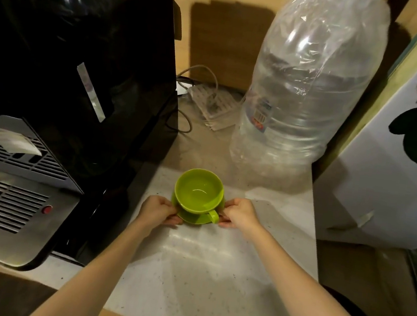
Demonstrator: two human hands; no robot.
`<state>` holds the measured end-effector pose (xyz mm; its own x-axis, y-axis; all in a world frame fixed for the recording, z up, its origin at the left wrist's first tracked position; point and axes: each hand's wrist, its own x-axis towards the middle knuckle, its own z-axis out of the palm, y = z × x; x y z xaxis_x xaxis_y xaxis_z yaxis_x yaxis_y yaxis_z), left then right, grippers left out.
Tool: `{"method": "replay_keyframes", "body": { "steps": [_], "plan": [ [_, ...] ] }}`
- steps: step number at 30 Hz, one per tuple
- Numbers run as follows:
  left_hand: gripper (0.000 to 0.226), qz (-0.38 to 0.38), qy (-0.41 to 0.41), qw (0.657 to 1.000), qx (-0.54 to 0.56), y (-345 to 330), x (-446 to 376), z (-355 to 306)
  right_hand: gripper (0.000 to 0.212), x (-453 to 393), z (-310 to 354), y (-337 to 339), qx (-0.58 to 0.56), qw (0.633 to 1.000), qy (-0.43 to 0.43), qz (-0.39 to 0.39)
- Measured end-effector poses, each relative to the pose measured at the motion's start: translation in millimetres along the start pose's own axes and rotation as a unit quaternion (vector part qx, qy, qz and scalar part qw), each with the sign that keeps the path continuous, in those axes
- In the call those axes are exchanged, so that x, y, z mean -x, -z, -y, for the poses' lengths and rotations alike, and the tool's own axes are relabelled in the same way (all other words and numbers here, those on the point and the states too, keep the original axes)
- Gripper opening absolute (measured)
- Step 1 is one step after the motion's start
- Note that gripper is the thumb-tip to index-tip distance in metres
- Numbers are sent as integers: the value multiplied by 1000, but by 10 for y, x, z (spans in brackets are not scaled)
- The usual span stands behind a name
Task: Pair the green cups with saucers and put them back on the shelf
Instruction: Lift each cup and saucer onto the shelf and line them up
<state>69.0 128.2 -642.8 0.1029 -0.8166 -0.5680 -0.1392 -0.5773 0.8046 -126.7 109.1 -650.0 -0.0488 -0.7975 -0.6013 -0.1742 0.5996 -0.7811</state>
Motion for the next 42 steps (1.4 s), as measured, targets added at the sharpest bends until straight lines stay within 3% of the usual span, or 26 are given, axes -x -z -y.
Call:
{"method": "replay_keyframes", "body": {
  "steps": [8, 15, 29, 35, 38, 42],
  "plan": [
    [4, 37, -52, 998, 15, -67, 68, -29, 20, 228, 115, 181, -42, 998, 48, 18],
    [6, 99, -117, 987, 54, -170, 283, -517, 18, 525, 403, 405, -95, 990, 102, 0],
    [18, 86, -336, 930, 120, -203, 1295, -2194, 21, 1552, 1982, 965, -217, 924, 314, -37],
    [20, 93, -370, 903, 200, -174, 1713, -2862, 11, 2020, 2583, 1149, -265, 897, 354, -9],
    [18, 105, -382, 888, 233, -167, 1895, -3162, 23, 2193, 2839, 1258, -258, 890, 375, -6],
    [15, 112, -399, 872, 262, -150, 2150, -3562, 16, 2493, 3203, 1408, -230, 887, 400, -6]
  ]
}}
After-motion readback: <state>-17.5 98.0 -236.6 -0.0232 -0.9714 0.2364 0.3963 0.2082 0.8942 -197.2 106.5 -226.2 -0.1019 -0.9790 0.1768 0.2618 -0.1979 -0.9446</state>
